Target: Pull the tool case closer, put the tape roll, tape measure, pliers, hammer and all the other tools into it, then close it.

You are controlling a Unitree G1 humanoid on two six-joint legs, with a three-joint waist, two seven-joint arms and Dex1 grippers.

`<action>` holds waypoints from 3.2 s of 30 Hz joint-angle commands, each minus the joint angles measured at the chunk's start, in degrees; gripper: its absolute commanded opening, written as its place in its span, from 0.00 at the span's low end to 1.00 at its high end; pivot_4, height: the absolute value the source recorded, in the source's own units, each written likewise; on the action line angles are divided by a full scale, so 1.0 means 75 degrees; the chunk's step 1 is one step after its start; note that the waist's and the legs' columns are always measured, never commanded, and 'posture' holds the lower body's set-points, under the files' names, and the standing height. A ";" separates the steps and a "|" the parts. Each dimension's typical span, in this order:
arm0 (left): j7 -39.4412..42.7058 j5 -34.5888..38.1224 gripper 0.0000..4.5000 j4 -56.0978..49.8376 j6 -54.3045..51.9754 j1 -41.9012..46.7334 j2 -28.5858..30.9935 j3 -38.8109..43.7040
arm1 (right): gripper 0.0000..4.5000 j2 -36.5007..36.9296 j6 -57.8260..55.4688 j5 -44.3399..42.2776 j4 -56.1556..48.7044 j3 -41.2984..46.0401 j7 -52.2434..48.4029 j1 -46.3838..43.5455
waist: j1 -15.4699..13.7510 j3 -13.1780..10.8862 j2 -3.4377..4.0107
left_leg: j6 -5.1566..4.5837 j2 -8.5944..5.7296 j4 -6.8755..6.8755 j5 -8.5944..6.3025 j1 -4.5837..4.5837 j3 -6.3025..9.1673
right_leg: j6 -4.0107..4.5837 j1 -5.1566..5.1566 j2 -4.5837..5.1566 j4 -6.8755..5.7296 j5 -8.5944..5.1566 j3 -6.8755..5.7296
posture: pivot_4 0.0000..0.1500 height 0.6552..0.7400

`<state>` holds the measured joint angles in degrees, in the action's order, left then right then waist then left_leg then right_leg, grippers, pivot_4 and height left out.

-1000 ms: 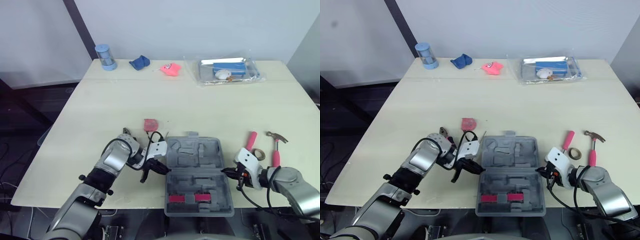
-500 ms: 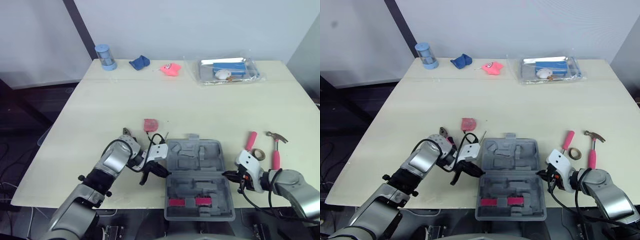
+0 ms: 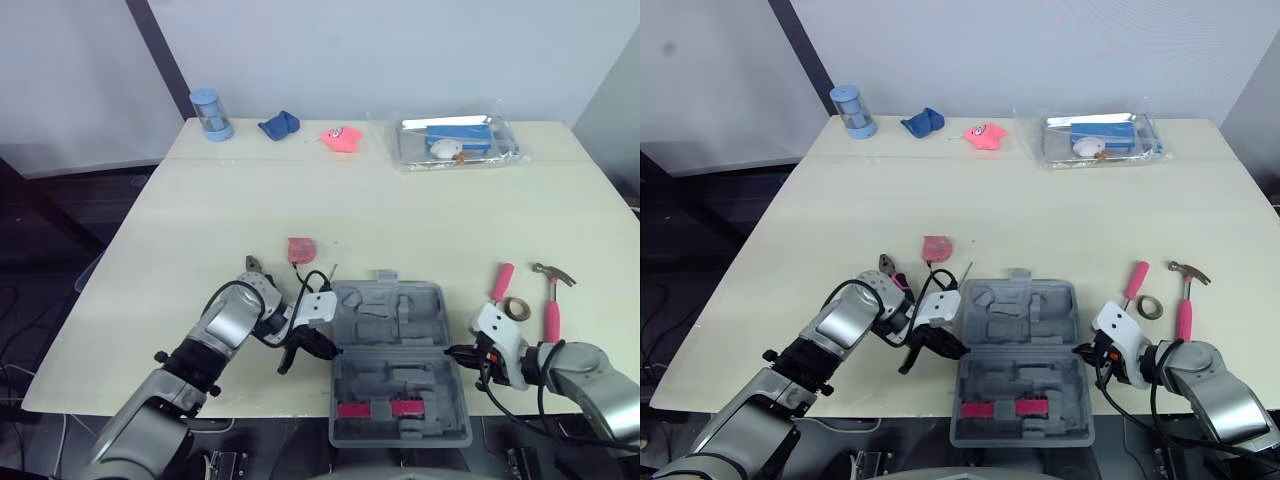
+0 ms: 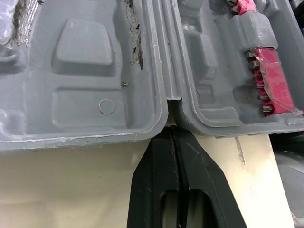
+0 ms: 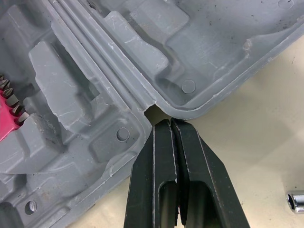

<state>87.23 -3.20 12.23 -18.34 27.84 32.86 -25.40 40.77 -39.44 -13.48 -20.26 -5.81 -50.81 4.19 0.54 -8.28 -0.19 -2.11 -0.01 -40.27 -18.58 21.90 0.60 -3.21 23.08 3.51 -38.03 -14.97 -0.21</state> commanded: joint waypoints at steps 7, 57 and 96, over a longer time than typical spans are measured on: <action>0.0129 0.0251 0.00 -0.0387 0.0184 -0.0017 0.0060 -0.0147 | 0.01 -0.0129 -0.0005 -0.0262 -0.0485 -0.0250 -0.0026 0.0006 | 0.0005 0.0000 0.0000 | -0.0003 0.0001 0.0000 -0.0001 -0.0001 0.0000 | 0.0000 0.0000 -0.0001 0.0000 0.0000 0.0000 | 1.00 1.00; 0.0041 0.0303 0.00 -0.0234 0.0397 0.0051 0.0208 -0.0262 | 0.01 0.0017 0.0106 -0.0209 -0.0363 -0.0127 0.0136 0.0091 | -0.0023 0.0000 0.0000 | -0.0004 0.0006 -0.0001 -0.0002 -0.0002 -0.0001 | 0.0000 -0.0002 -0.0006 0.0000 0.0000 0.0001 | 1.00 1.00; 0.0191 0.1833 0.00 -0.1262 0.0304 -0.0606 0.1090 0.1049 | 0.01 0.0257 0.1048 -0.0856 -0.0459 0.1494 0.0125 0.1135 | -0.0014 0.0000 0.0000 | -0.0005 0.0010 -0.0001 -0.0003 -0.0001 0.0000 | 0.0000 -0.0002 -0.0006 0.0001 0.0000 0.0001 | 1.00 1.00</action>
<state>87.68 6.57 6.30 -15.68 24.23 40.30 -20.79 42.98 -34.89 -18.43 -21.76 1.94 -49.56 11.81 0.44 -8.28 -0.19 -2.15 0.09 -40.28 -18.60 21.87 0.60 -3.21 23.05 3.49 -38.02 -14.97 -0.19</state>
